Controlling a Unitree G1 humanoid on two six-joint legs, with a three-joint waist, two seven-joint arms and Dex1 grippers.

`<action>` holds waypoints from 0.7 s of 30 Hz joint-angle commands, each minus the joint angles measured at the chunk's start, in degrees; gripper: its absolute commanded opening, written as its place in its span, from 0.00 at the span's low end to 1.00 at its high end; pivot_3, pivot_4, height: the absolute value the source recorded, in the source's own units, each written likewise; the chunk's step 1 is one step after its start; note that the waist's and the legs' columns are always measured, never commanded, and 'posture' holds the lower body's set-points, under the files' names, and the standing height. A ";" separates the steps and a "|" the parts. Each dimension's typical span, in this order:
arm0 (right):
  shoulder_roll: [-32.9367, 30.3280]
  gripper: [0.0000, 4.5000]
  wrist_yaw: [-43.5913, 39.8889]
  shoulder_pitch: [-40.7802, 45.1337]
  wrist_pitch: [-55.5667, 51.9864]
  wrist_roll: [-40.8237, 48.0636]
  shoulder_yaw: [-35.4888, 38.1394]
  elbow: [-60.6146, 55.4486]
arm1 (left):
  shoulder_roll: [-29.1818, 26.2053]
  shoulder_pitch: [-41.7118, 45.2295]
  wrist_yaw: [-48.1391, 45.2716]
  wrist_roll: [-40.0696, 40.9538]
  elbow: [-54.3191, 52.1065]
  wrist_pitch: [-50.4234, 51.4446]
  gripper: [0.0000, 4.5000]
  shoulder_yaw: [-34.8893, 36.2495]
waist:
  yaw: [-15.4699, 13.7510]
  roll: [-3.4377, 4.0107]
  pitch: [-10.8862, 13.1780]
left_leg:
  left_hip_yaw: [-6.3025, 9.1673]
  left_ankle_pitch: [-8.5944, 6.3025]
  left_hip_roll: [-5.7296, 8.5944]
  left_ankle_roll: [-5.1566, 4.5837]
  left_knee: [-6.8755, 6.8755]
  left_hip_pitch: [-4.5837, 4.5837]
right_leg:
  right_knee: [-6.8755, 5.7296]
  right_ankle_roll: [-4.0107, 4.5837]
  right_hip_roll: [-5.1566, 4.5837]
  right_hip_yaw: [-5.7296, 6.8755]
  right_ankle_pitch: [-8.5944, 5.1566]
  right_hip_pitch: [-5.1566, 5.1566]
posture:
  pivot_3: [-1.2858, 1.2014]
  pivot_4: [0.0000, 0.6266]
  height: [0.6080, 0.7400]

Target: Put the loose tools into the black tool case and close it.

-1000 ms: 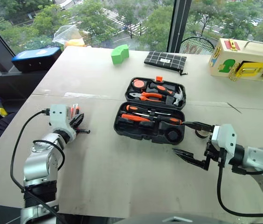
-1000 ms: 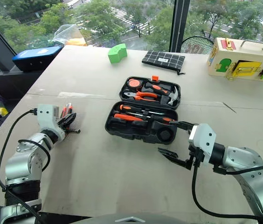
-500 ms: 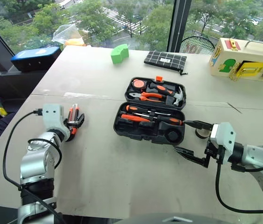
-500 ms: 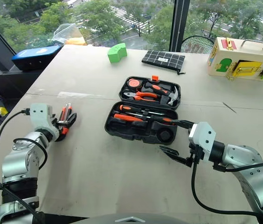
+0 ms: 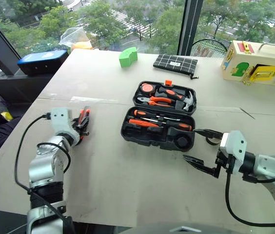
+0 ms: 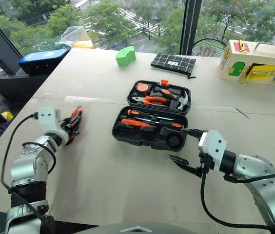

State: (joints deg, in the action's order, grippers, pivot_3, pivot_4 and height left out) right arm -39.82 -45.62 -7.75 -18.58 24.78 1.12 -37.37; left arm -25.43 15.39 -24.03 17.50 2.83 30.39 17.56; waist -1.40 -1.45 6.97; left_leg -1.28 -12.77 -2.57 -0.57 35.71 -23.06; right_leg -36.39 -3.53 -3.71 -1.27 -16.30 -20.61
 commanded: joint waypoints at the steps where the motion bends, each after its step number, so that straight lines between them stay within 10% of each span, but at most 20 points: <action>1: -0.16 1.00 0.76 -0.12 0.49 0.02 1.59 -2.49 | -0.30 6.13 -12.57 2.95 -5.64 -4.45 0.31 -9.27 | -0.19 -0.11 0.00 | 0.02 0.00 0.00 0.00 0.12 -0.14 | 0.02 0.00 0.00 0.09 0.00 -0.02 | 0.52 0.24 1.00; 12: 0.82 1.00 6.28 -5.38 -0.91 -1.91 2.93 -8.26 | -7.14 26.18 -54.67 -0.24 14.46 -18.40 0.31 -28.58 | 1.02 0.04 0.06 | 0.27 -0.02 -0.18 -0.04 0.35 -0.57 | 0.18 -0.24 0.50 0.18 0.12 -0.12 | 0.52 0.24 1.00; 21: 2.45 1.00 10.45 -11.99 -1.54 -3.77 3.38 -13.13 | -8.67 30.74 -65.51 -8.37 26.61 -30.38 0.31 -34.60 | 0.58 0.04 0.08 | 0.28 -0.02 -0.36 -0.04 0.53 -0.67 | 0.19 -0.20 0.65 0.20 0.09 -0.13 | 0.52 0.24 1.00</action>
State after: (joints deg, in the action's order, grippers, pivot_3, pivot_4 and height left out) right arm -37.70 -35.93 -19.64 -20.37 21.07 3.10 -48.16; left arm -34.01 44.71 -88.58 9.84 29.10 2.02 -16.93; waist -0.82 -1.41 7.05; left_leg -1.04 -12.79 -2.93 -0.61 36.26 -23.73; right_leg -36.19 -3.56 -3.07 -1.10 -16.30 -20.74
